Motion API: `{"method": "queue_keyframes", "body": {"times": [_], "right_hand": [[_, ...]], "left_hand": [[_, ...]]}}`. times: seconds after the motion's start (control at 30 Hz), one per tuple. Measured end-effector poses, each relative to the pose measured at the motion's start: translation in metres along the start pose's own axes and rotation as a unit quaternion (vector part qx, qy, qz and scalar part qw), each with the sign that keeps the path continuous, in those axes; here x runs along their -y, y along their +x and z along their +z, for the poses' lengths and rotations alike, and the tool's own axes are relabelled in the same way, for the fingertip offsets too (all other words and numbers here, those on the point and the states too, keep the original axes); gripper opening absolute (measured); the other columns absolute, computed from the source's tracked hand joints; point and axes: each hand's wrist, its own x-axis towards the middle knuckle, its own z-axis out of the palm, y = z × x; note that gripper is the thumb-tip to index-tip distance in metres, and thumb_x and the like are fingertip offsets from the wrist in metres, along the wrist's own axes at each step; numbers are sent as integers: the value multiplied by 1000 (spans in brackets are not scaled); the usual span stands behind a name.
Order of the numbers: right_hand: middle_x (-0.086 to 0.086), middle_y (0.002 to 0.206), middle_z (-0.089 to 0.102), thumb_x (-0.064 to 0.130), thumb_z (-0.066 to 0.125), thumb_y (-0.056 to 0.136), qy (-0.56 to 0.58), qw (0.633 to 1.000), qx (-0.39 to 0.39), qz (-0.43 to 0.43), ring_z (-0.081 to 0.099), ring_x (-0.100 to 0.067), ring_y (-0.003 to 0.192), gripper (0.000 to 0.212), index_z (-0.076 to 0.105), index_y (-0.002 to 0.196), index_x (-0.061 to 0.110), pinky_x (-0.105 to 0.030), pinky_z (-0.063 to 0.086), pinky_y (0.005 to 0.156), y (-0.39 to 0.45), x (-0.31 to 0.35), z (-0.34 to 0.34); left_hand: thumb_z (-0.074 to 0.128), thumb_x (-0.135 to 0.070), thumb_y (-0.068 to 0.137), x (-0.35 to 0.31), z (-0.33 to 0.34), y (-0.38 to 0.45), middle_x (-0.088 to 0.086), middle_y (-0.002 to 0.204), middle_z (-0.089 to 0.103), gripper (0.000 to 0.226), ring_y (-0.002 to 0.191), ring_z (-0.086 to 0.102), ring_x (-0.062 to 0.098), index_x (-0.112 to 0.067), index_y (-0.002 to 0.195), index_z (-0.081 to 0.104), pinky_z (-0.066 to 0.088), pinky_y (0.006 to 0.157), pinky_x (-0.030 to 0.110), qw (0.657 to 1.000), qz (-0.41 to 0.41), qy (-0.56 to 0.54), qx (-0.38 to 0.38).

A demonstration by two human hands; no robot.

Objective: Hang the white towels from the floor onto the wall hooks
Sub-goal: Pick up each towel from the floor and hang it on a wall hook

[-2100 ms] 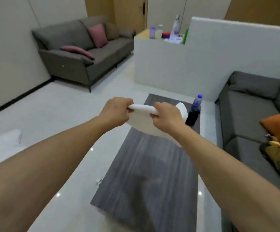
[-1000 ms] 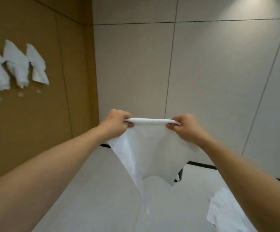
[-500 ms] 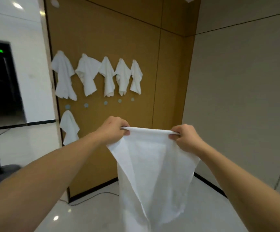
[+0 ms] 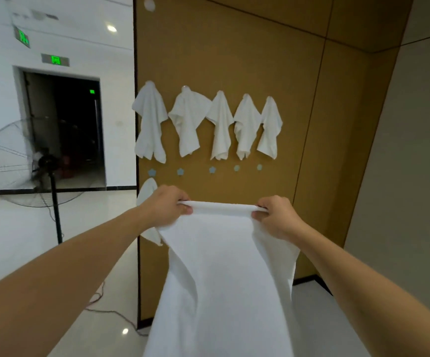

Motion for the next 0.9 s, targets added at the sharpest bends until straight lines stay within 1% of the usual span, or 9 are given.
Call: {"method": "queue_keyframes", "body": {"times": [0.1,0.23,0.37,0.47,0.53,0.63,0.77,0.8,0.9], "right_hand": [[-7,73,59,21,60,95,-7,1000,5,-10,50,-17,62,27,61,75,4,-28,37,54,68,7,22],[-5,76,61,23,60,95,-10,1000,16,-6,54,-17,65,23,65,78,8,-27,39,55,153,9,51],[-1,68,52,23,61,96,11,1000,25,-8,47,-12,59,31,57,68,10,-23,32,51,221,4,83],[-1,68,52,23,60,97,37,998,52,-1,47,-13,60,32,55,67,15,-24,34,53,267,-5,112],[-1,66,52,22,58,97,60,996,64,-2,48,-13,60,29,58,70,13,-26,35,54,298,-15,132],[1,67,54,23,56,98,76,994,75,-16,49,-13,62,29,59,69,17,-27,36,57,347,-33,159],[-4,73,59,21,58,95,102,991,76,-40,53,-15,67,26,66,82,1,-28,38,59,411,-56,191],[-4,74,59,20,58,95,107,990,82,-49,53,-15,67,25,66,80,2,-28,38,58,432,-63,199],[2,72,56,19,59,94,133,982,116,-67,52,-12,68,27,59,67,16,-24,38,58,488,-80,218]], "left_hand": [[71,-32,88,44,4,51,-3,72,60,14,69,52,11,-19,85,73,36,56,23,1000,-9,13,-17],[70,-36,88,97,6,116,-1,73,59,23,71,52,11,-13,86,72,34,57,23,999,-20,30,-13],[69,-37,89,141,15,168,9,87,67,33,83,58,20,-5,91,72,45,73,30,999,-32,37,-8],[68,-40,89,171,29,199,7,97,65,30,95,54,21,-12,98,73,42,82,30,998,-50,41,2],[68,-42,88,190,40,222,6,102,61,24,98,51,22,-19,96,71,40,85,31,997,-62,43,-2],[68,-41,88,216,59,257,0,97,61,21,93,53,20,-22,98,71,37,80,29,996,-66,59,-17],[68,-40,88,244,78,306,-14,81,57,16,85,54,13,-25,92,71,37,74,26,993,-92,65,-29],[69,-39,87,251,85,322,-16,81,56,14,84,53,12,-26,92,71,37,73,25,992,-101,66,-33],[70,-38,87,269,100,364,-16,81,56,12,84,53,11,-28,93,72,36,73,25,987,-137,74,-32]]}}
